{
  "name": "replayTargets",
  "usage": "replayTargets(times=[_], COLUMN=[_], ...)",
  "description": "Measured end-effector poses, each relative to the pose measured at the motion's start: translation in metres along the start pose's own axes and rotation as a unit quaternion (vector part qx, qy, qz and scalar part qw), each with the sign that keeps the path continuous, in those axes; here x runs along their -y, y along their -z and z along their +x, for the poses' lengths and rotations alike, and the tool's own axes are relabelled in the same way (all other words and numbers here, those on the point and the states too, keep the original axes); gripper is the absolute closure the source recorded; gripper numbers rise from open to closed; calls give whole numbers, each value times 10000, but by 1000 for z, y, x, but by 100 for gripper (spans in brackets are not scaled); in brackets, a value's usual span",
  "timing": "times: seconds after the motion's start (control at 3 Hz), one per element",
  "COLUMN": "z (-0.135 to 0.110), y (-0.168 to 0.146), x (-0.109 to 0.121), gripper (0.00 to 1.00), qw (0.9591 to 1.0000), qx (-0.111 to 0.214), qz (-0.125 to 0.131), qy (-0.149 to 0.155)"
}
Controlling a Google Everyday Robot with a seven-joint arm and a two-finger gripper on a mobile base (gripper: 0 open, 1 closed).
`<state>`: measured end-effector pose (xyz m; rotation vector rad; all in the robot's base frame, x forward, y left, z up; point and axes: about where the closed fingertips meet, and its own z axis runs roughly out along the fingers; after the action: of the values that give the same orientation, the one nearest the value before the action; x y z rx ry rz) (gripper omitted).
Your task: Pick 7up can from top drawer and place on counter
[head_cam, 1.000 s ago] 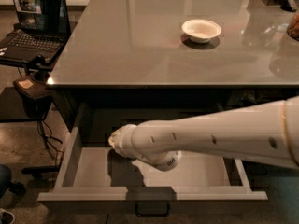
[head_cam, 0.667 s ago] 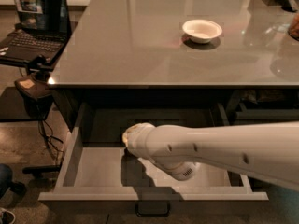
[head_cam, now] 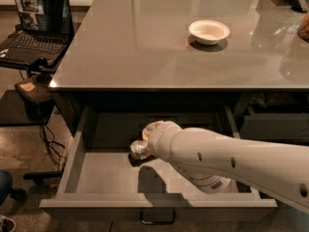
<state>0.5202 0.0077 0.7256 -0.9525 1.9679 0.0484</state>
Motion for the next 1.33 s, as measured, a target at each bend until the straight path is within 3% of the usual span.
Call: replayTargets(times=[1.0, 1.33], z=[0, 0], y=[0, 0], x=[0, 0], gripper=[11, 0], qw=[10000, 10000], qx=[0, 0], qz=[0, 0], qy=[0, -1])
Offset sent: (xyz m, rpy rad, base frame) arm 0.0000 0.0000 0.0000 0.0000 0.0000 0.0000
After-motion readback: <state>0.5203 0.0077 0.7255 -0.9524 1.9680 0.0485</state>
